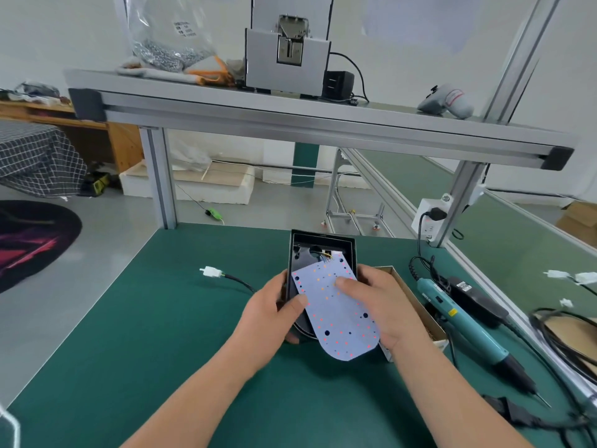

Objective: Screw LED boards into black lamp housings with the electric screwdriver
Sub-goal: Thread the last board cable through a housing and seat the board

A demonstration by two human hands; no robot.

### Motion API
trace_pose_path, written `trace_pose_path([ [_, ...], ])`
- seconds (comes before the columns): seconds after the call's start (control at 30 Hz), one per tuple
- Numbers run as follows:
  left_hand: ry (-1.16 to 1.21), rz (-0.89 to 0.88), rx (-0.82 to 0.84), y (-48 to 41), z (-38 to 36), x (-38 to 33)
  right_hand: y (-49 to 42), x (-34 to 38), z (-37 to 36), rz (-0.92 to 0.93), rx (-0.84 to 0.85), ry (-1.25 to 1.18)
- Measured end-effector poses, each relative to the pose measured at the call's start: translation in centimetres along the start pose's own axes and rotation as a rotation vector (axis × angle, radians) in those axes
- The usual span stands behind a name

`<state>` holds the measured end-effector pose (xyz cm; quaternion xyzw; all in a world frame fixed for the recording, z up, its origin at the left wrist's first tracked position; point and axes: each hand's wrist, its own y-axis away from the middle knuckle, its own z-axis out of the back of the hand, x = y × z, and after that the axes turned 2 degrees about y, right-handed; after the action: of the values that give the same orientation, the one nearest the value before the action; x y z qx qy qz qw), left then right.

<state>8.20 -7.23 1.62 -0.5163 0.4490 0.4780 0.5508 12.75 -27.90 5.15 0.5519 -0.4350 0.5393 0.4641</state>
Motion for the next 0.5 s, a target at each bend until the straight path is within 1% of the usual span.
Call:
trace_pose_path([
  [0.1, 0.066, 0.031, -0.099, 0.0, 0.2, 0.5, -0.3, 0.0, 0.2, 0.149, -0.128, 0.609],
  [0.13, 0.068, 0.041, -0.135, 0.0, 0.3, 0.6, -0.4, 0.0, 0.4, 0.179, -0.149, 0.733],
  [0.17, 0.077, 0.052, -0.159, -0.1, 0.3, 0.6, -0.4, 0.0, 0.5, 0.201, -0.159, 0.767],
  [0.23, 0.101, 0.061, -0.161, -0.2, 0.3, 0.7, -0.5, 0.0, 0.7, 0.255, -0.156, 0.677],
  [0.3, 0.105, 0.046, -0.119, -0.1, 0.0, 0.5, -0.5, -0.1, 0.4, 0.289, -0.149, 0.459],
  [0.33, 0.109, 0.038, -0.091, 0.0, -0.2, 0.4, -0.4, -0.3, 0.1, 0.294, -0.175, 0.346],
  [0.4, 0.122, 0.035, -0.021, 0.2, -0.5, 0.2, -0.4, -0.5, -0.5, 0.299, -0.279, 0.174],
  [0.43, 0.128, 0.039, 0.013, 0.4, -0.7, 0.2, -0.4, -0.7, -0.7, 0.305, -0.334, 0.129],
  [0.5, 0.139, 0.055, 0.048, 0.6, -1.1, 0.3, -0.3, -1.0, -1.0, 0.334, -0.391, 0.096],
])
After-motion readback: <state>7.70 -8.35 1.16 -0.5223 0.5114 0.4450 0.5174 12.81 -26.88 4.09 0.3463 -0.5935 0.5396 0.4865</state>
